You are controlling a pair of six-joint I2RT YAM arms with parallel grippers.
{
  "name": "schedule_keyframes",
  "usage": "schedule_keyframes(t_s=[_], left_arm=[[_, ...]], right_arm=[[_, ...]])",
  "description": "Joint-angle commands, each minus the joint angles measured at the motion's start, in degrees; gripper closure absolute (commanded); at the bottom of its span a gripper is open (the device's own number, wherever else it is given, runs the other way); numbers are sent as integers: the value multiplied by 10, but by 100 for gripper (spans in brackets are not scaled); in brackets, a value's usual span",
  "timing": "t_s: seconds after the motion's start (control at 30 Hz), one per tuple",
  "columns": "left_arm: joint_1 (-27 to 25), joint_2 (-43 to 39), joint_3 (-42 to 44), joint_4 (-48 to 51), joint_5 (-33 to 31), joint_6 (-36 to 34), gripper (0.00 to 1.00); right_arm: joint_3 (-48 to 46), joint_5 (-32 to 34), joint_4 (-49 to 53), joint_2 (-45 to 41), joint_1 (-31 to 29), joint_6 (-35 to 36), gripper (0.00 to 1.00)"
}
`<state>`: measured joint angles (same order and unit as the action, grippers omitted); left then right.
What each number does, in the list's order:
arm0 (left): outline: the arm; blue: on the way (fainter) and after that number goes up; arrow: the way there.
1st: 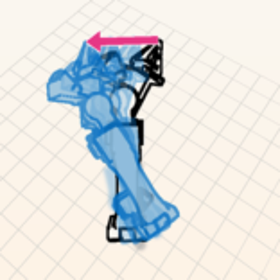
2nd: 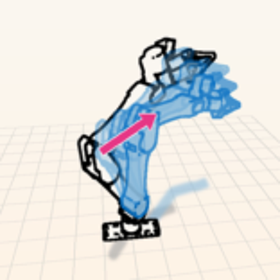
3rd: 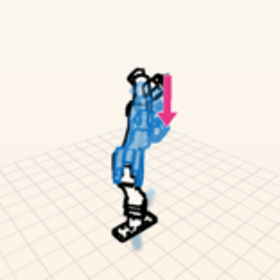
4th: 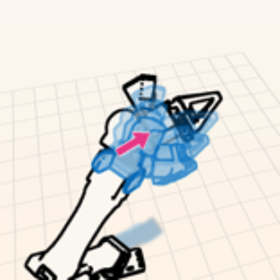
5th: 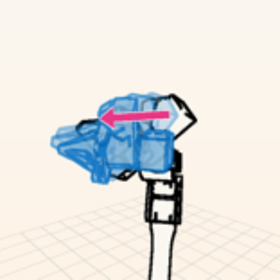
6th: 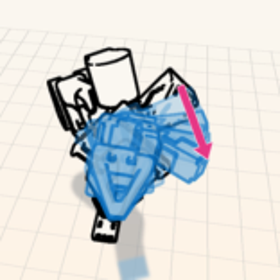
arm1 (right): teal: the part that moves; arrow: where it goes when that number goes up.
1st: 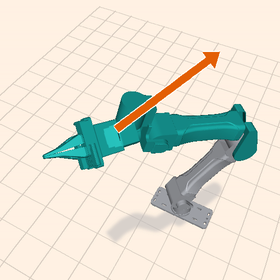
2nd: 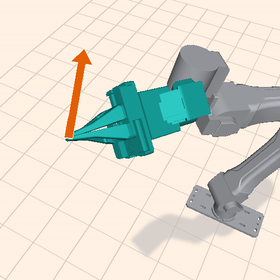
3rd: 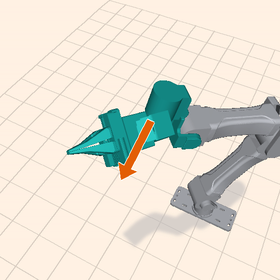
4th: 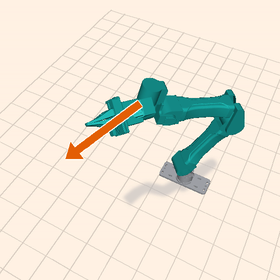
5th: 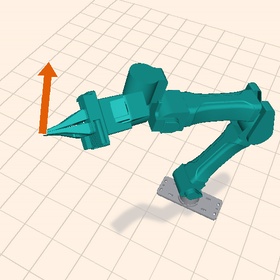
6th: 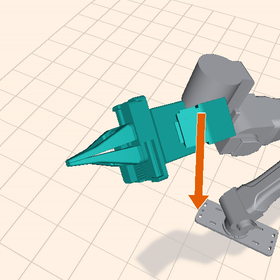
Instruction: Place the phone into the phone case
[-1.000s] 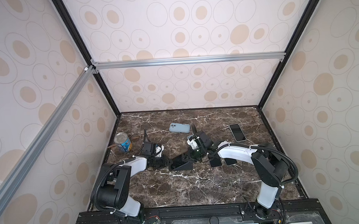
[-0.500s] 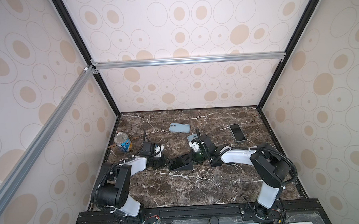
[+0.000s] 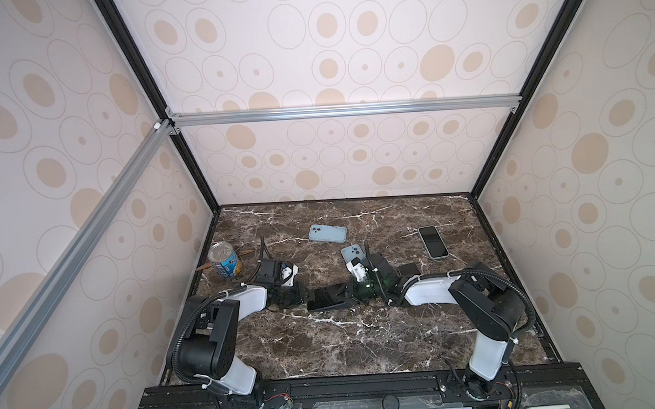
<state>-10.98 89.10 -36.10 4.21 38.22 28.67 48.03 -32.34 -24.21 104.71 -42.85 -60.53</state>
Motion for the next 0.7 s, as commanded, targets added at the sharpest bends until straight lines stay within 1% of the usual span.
schedule_keyframes(t_s=[0.0,0.23,0.33,0.47,0.53,0.67], left_arm=[[-5,12,8,-1,22,4,66],[-6,5,14,-3,22,8,65],[-6,5,14,1,19,7,66],[-6,-7,15,6,5,8,65],[-6,-15,16,8,-1,12,66],[-6,-29,21,10,-10,17,65]], right_arm=[[-29,60,61,51,-7,-14,98],[-35,57,57,67,-6,-15,95],[-32,61,74,65,-6,-15,93],[-5,72,141,50,-6,10,87],[13,79,180,42,-6,27,82],[44,92,243,28,-5,56,77]])
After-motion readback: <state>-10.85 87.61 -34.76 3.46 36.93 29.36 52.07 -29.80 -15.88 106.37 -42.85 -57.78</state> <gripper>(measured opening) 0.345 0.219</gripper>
